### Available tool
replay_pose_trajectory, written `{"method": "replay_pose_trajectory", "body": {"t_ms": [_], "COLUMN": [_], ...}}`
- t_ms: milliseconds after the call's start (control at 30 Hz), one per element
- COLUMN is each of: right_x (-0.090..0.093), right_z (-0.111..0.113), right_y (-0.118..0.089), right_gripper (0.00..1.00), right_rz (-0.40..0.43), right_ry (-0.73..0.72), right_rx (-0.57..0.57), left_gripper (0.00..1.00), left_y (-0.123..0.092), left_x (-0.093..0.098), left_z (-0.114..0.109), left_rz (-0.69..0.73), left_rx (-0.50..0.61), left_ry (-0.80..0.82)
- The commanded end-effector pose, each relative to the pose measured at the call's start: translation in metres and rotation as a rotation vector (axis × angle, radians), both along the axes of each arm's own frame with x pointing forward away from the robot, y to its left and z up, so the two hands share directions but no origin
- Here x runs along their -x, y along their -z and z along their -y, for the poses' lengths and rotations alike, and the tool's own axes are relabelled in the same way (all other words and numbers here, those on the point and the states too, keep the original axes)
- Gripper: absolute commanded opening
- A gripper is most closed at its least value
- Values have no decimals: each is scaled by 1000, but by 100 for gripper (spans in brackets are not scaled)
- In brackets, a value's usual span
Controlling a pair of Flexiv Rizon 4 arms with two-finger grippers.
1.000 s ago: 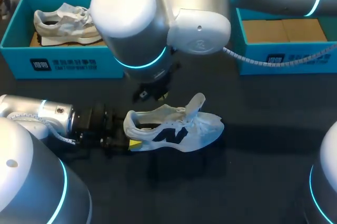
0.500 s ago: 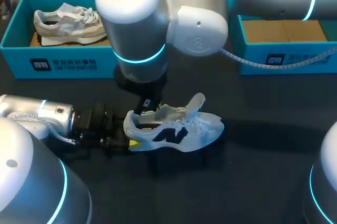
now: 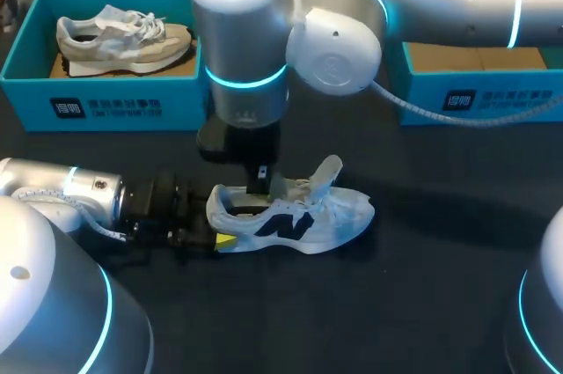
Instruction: Take the shoe out of the shoebox, open the shoe tongue, remove and reinsert the insole, then place the shoe into the shoebox
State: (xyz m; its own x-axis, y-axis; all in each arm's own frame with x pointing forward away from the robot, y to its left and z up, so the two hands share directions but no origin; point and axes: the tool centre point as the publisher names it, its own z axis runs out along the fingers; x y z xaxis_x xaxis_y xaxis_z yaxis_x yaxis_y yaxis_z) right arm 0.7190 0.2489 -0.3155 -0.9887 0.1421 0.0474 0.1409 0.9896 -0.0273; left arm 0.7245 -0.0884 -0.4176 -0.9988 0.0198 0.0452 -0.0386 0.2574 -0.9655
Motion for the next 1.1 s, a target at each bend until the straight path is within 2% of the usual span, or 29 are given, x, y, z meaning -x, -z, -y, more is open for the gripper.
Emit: {"method": "replay_pose_trajectory", "body": {"t_ms": [33, 500, 833, 1100], "right_x": [-3, -3, -7, -18], "right_z": [4, 4, -1, -6], "right_y": [5, 5, 33, 53], "right_gripper": [0, 0, 0, 0], "right_rz": [-48, -48, 9, -29], "right_ry": [2, 2, -17, -70], "right_rx": [-18, -18, 4, 8], "left_gripper": [0, 0, 0, 0], "left_y": [2, 2, 2, 2], "left_x": [0, 0, 0, 0], "left_z": [0, 0, 0, 0], "left_rz": [1, 1, 1, 1], "left_rx": [0, 0, 0, 0], "left_ry": [-4, -4, -4, -4]}}
